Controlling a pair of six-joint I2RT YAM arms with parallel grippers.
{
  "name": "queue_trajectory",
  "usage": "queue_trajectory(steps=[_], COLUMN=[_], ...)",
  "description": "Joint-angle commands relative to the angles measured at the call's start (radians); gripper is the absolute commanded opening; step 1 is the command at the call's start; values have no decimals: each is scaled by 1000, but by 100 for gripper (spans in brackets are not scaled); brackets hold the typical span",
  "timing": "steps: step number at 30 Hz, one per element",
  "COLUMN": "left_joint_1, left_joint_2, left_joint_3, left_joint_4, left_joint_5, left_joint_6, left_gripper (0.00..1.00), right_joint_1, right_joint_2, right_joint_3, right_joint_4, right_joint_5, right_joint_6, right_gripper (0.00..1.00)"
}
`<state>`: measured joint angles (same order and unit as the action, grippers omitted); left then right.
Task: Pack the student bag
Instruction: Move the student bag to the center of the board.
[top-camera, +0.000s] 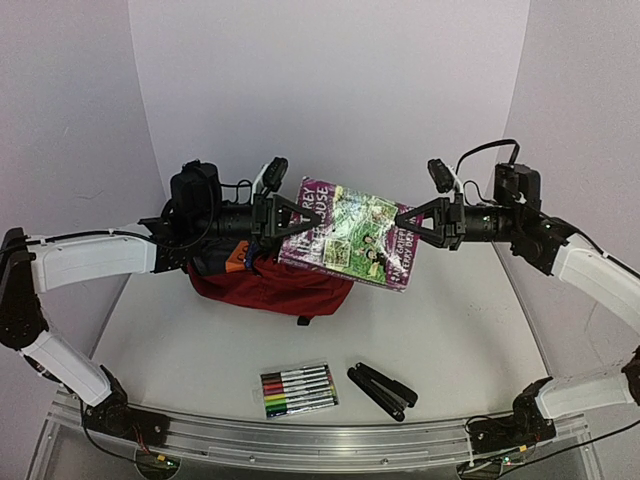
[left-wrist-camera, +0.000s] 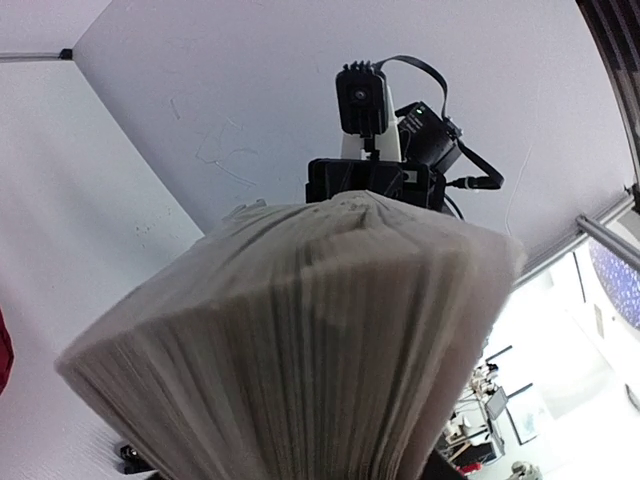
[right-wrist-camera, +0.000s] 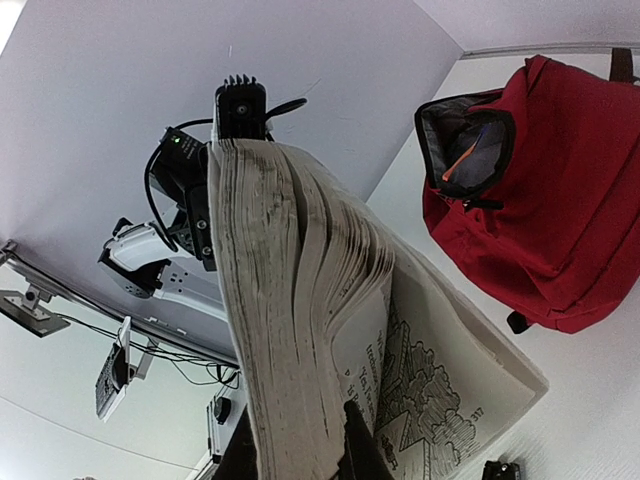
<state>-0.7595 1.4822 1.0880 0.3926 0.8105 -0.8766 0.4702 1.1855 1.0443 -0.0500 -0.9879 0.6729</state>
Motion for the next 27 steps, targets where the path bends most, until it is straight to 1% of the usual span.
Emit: queue_trajectory(steps=[1, 2, 3, 5, 7, 11, 13, 16, 19, 22, 24, 27], left_joint_1=[32, 38, 43, 56, 74, 129, 172, 249, 321, 432, 510, 612], left_joint_2=[-39, -41, -42, -42, -44, -75, -107, -161, -204, -250, -287, -335], left_joint_3=[-20, -23, -23, -19, -20, -22, -27, -23, -7, -26, -37, -38], left_joint_4=[50, 45, 39, 9, -15, -89, -138, -239, -361, -378, -389, -463], left_joint_5=[23, 23, 24, 23, 24, 25, 35, 37, 49, 105, 137, 145], left_joint_6=[-13, -14, -15, -14, -13, -3, 4, 43, 93, 66, 55, 82], left_gripper=[32, 25, 21, 10, 1, 0, 0, 0, 0, 0, 0, 0], right_joint_1=[7, 7, 7, 7, 7, 7, 7, 11, 26, 72, 106, 147], right_joint_2=[17, 21, 25, 34, 40, 43, 46, 59, 94, 164, 227, 317], right_joint_3=[9, 7, 6, 4, 3, 12, 22, 19, -8, -14, -13, -10], right_joint_4=[95, 94, 94, 91, 84, 17, -66, -134, -136, -133, -112, -56], right_joint_5=[-7, -6, -4, 12, 43, 169, 294, 458, 550, 642, 677, 708], right_joint_6=[-20, -24, -24, -26, -31, -78, -124, -159, -140, -121, -105, -73], right_gripper=[0, 0, 0, 15, 37, 75, 85, 92, 94, 89, 83, 77])
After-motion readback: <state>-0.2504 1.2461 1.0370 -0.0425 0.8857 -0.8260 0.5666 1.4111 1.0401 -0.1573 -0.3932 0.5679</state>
